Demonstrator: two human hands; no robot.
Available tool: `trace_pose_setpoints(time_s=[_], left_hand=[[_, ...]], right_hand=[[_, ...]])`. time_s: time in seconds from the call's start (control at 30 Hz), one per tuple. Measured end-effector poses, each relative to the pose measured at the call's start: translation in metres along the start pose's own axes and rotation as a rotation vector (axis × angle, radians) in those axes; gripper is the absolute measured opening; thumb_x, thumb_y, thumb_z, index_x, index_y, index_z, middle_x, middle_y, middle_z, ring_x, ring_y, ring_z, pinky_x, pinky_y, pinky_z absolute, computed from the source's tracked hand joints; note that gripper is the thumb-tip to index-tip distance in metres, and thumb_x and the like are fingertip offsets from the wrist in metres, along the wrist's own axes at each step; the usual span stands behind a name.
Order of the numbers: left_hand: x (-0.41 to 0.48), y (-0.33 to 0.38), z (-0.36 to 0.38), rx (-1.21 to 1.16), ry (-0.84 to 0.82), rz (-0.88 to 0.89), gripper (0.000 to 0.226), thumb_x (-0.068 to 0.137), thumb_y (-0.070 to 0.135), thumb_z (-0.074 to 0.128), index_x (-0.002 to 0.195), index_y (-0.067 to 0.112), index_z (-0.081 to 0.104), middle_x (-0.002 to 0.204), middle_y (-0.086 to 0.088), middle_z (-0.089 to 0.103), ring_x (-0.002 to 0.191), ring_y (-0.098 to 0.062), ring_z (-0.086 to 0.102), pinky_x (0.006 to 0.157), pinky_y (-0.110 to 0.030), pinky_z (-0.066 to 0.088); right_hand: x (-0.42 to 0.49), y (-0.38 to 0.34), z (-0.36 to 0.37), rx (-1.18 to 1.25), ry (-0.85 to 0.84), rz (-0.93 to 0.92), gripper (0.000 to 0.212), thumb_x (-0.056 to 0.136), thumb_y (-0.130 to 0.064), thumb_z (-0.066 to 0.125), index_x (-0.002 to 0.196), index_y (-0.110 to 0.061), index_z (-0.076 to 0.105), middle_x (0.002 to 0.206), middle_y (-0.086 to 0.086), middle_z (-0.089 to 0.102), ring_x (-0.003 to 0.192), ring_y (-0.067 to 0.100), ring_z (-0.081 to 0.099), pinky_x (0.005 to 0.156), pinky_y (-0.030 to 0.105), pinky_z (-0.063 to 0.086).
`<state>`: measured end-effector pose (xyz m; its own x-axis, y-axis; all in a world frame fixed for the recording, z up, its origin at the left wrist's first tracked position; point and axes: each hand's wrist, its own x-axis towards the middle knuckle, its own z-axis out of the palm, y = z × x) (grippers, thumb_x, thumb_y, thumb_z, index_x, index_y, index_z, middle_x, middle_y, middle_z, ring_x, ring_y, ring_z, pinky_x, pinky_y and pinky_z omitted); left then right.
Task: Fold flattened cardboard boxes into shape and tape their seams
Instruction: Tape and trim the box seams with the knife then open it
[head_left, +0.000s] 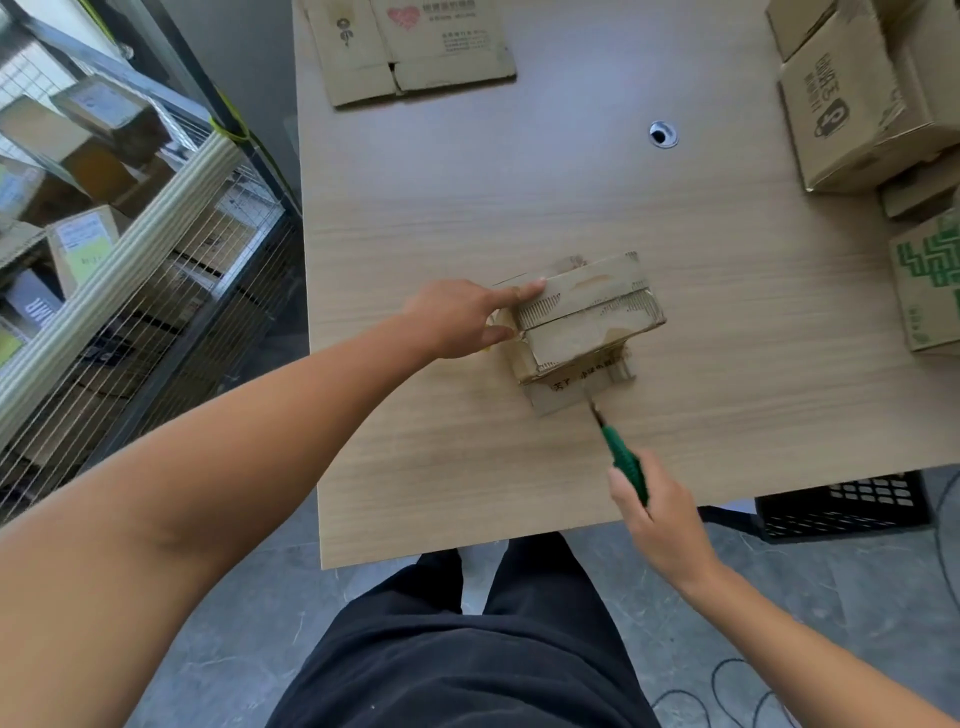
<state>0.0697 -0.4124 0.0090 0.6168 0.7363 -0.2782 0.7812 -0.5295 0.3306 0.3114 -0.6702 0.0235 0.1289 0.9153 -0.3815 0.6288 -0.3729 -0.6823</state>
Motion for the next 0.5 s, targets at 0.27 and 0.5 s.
trace_pose_setpoints(time_s=[0.27,0.5], left_hand=[[-0.006,0.006,0.009,-0.018,0.06,-0.065,0.062,0.095,0.064,0.046,0.147,0.062,0.013,0.1,-0.002,0.07,0.094,-0.029,0.065,0.067,-0.034,0.044],[-0.028,-0.005,0.015,-0.352,0.097,-0.237,0.051,0.093,0.055,0.059,0.136,0.029,0.055,0.08,0.009,0.06,0.084,-0.022,0.062,0.072,-0.033,0.047]], right_hand=[[0.099,-0.14,0.016,0.16,0.172,-0.122,0.033,0.102,-0.033,0.045,0.087,-0.009,0.062,0.101,0.003,0.056,0.102,0.016,0.05,0.094,0.031,0.038],[0.116,-0.132,0.022,0.081,-0.057,-0.003,0.06,0.099,-0.035,0.053,0.146,0.001,0.047,0.161,0.005,0.037,0.142,0.012,0.039,0.118,0.035,0.032]])
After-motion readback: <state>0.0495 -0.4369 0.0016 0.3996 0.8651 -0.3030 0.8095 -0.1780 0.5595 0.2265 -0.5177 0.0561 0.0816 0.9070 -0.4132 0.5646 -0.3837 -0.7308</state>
